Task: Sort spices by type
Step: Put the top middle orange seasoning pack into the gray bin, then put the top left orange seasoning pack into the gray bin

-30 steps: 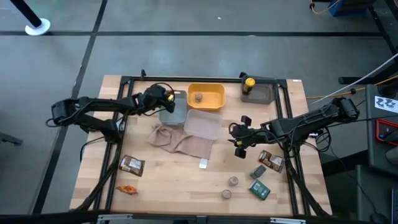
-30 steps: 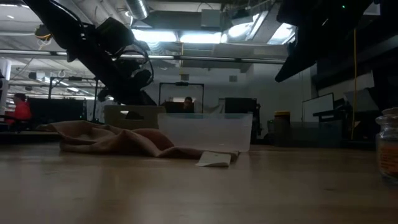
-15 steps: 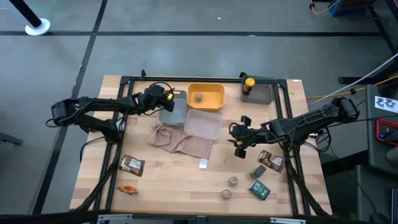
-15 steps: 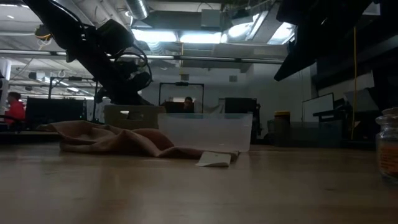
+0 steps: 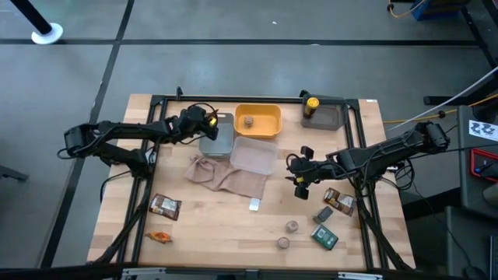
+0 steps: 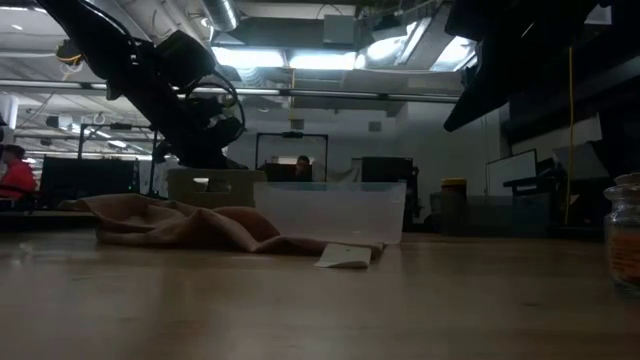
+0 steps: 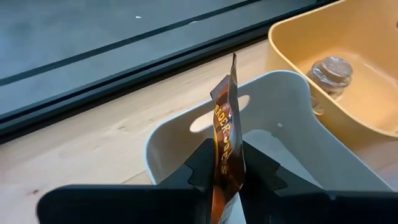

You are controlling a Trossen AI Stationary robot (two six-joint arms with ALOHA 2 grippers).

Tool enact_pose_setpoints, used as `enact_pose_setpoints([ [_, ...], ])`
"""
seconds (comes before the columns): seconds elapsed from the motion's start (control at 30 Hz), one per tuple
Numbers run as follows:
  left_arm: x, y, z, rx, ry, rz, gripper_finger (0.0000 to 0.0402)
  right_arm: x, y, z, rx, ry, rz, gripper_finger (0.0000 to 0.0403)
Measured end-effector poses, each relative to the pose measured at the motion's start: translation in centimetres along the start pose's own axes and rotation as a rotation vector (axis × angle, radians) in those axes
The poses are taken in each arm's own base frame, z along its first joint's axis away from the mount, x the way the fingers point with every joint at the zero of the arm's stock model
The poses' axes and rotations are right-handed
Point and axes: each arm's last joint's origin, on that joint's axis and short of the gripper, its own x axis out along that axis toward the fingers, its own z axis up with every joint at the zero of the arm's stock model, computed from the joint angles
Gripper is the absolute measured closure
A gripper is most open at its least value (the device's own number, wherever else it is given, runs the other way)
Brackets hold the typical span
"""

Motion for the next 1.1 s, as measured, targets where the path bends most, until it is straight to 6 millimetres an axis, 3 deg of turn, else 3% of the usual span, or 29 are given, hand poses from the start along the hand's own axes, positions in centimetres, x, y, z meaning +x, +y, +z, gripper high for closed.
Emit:
enact_pose_setpoints([
  [0.1, 0.0, 0.1, 0.0, 0.001, -0.008, 0.024, 0.0347, 0.0, 0.0, 0.0, 0.0, 0.0, 0.0, 0.0249],
  [0.47, 0.0, 0.1, 0.1, 0.006, -0.016, 0.037, 0.0248, 0.0, 0.0, 0.0, -0.001, 0.002, -0.001, 0.0249],
  [0.77, -1.1, 0.4, 1.0, 0.057, -0.07, 0.02, 0.0246, 0.0, -0.1, -0.3, -0.01, 0.028, -0.01, 0.0249],
  [1.1, -4.8, 1.2, 3.2, 0.021, -0.236, -0.033, 0.0245, 0.0, -0.1, -0.3, -0.009, 0.027, -0.009, 0.0249],
])
